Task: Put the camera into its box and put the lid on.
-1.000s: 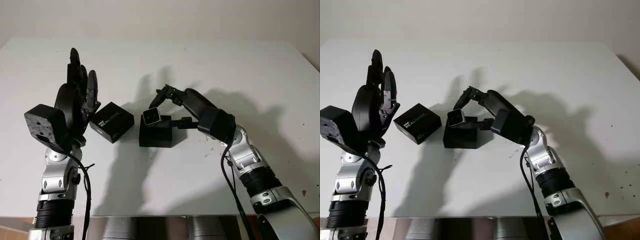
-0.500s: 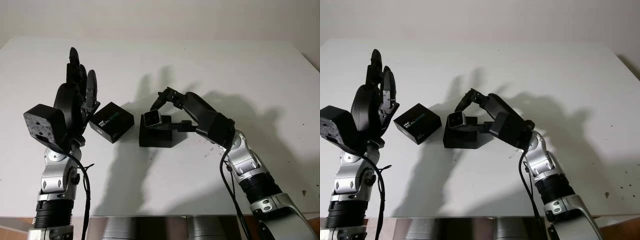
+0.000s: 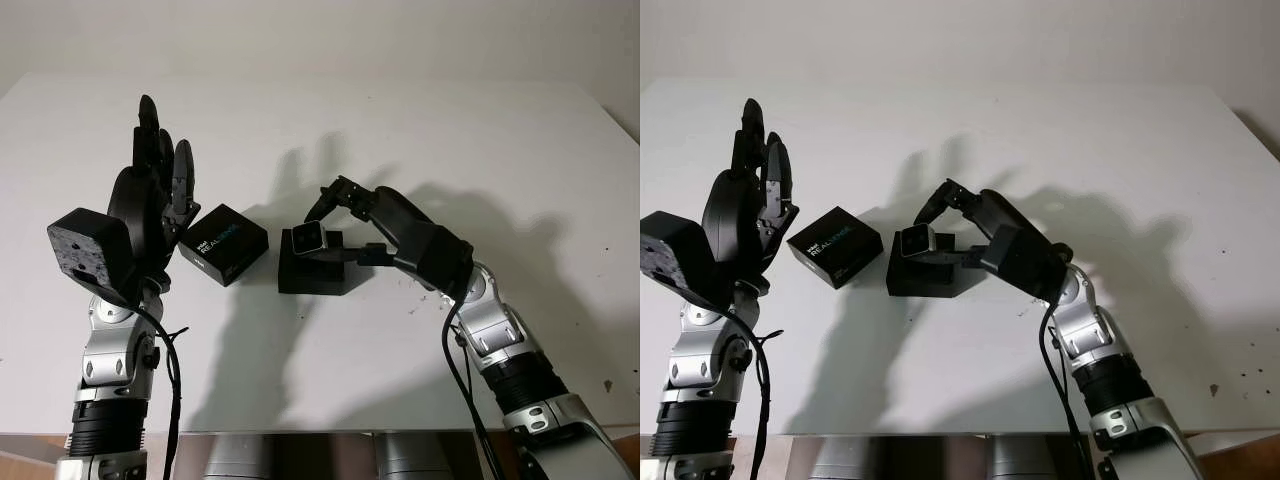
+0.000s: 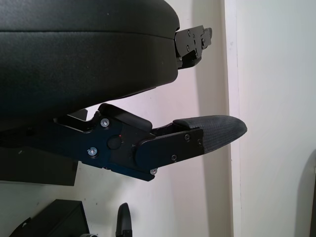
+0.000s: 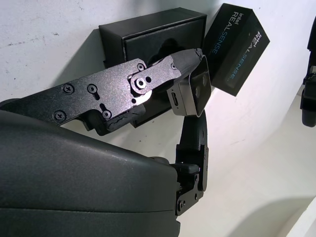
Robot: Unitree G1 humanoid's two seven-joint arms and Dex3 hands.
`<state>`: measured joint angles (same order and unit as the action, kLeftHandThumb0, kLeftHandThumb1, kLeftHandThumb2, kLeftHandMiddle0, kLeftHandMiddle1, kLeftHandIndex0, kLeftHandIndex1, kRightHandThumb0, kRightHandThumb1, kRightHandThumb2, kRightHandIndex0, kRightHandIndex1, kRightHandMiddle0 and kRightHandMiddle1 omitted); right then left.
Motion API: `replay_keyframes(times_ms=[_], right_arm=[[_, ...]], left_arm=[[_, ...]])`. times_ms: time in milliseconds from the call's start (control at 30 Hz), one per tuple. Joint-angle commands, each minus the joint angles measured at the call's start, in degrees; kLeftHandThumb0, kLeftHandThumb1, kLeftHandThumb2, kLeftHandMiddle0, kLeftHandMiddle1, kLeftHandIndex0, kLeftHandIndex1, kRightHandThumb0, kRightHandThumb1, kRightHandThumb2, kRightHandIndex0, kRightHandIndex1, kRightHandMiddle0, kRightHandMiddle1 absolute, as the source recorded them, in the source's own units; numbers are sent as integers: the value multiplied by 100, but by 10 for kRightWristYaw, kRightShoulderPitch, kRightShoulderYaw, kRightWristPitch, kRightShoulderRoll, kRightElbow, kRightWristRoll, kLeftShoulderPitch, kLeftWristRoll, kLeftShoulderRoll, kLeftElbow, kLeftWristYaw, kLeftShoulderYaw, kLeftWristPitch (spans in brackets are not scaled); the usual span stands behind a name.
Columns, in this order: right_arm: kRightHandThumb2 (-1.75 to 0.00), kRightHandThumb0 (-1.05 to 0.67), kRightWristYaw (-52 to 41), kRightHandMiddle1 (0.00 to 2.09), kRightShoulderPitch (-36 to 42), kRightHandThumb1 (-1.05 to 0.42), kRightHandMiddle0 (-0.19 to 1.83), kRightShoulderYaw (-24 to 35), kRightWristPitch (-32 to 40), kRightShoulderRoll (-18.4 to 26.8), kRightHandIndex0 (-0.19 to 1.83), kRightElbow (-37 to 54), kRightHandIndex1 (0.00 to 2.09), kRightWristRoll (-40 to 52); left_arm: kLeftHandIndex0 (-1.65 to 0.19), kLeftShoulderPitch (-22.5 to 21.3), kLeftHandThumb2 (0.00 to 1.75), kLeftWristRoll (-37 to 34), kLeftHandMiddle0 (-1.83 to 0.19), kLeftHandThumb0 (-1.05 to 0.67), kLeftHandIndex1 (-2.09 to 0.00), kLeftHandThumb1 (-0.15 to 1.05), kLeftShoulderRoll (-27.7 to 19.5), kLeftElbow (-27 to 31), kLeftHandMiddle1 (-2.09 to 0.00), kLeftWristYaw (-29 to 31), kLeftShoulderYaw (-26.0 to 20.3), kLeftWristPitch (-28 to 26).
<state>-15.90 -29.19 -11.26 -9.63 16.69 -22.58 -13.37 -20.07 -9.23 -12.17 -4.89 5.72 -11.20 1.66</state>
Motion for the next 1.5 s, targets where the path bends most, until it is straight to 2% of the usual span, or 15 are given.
replay_keyframes(times_ms=[0,1467], right_arm=[[-5,-45,2,165,3,-103,27,5,3,2,26,12,6,-1],[-5,-47,-10,166,0,-102,29,-18,11,-2,28,-17,6,-23]], left_arm=[[19,-2,62,3,19,-67,0,105,-1,8,0,0,-1,2],[19,2,63,2,19,-65,0,105,1,19,0,-4,1,-2]])
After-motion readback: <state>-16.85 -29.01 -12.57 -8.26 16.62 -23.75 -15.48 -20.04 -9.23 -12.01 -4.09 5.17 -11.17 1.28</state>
